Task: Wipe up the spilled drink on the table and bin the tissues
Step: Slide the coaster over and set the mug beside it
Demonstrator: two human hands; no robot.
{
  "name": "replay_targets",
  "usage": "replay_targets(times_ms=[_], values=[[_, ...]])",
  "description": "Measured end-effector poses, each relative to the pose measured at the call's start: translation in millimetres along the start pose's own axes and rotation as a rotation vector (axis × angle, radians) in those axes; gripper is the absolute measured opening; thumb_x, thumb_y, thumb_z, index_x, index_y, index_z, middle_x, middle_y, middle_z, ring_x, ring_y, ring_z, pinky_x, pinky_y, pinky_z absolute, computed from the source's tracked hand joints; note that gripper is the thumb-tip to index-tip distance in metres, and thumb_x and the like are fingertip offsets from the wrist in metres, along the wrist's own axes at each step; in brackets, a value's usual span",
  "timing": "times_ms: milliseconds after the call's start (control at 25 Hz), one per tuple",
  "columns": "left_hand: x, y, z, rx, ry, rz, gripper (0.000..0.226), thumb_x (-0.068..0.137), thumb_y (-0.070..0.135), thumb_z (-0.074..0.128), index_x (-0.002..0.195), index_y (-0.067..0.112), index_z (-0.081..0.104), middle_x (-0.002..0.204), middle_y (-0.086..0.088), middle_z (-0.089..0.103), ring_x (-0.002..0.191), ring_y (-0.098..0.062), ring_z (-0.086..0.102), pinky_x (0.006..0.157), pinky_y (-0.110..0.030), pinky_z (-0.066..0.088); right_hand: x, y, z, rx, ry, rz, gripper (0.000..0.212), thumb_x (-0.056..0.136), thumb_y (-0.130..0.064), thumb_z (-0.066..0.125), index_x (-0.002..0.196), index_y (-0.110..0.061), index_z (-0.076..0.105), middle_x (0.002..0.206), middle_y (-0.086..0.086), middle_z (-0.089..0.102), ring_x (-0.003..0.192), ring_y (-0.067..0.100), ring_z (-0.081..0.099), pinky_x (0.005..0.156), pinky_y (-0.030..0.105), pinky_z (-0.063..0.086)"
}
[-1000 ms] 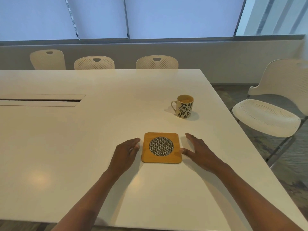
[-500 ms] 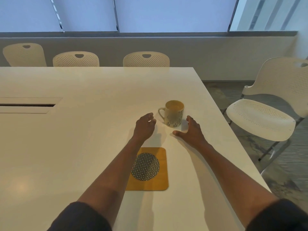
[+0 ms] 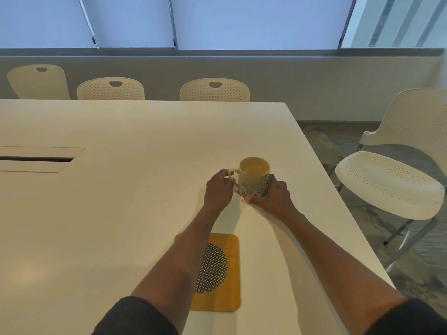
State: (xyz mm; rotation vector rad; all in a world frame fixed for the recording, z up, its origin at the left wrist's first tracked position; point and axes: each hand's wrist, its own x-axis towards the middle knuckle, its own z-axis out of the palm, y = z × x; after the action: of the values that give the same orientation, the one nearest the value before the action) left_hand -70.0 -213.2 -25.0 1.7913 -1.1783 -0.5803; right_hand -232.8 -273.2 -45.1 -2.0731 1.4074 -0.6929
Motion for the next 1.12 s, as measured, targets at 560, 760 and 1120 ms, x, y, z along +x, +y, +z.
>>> replay_targets(times_ms=[560,760,1120], values=[[-1,-9,-3,-0.046,0.030,-0.015,0.020,0.088,0.024,0.046,0.090,0.017,0.064,0.089,-0.003,0.073,0.082,-0.023,0.072,0.075,-0.050,0.060,-8,-6,2,0.033,-0.005,-0.040,0.093,0.049,-0.074,0.072,0.122,-0.022,0.046,0.114,-0.002,0.065,0.101,0.020,0.064,0.079,0.045,0.057],[-17,-11,-27,-0.057,0.039,-0.001,0.016,0.094,0.015,0.048,0.091,0.015,0.064,0.090,-0.003,0.073,0.082,-0.020,0.072,0.077,-0.047,0.060,-21,-23,13,0.138,-0.023,-0.109,0.087,0.057,-0.056,0.083,0.126,-0.016,0.047,0.120,0.000,0.065,0.103,0.019,0.065,0.078,0.033,0.059],[-59,-33,-79,-0.034,0.088,0.015,0.016,0.093,0.017,0.047,0.090,0.021,0.062,0.090,-0.002,0.074,0.082,-0.018,0.073,0.075,-0.047,0.061,-59,-63,36,0.168,-0.027,-0.198,0.083,0.062,-0.041,0.087,0.129,-0.012,0.047,0.125,0.005,0.061,0.112,0.022,0.059,0.077,0.024,0.047]])
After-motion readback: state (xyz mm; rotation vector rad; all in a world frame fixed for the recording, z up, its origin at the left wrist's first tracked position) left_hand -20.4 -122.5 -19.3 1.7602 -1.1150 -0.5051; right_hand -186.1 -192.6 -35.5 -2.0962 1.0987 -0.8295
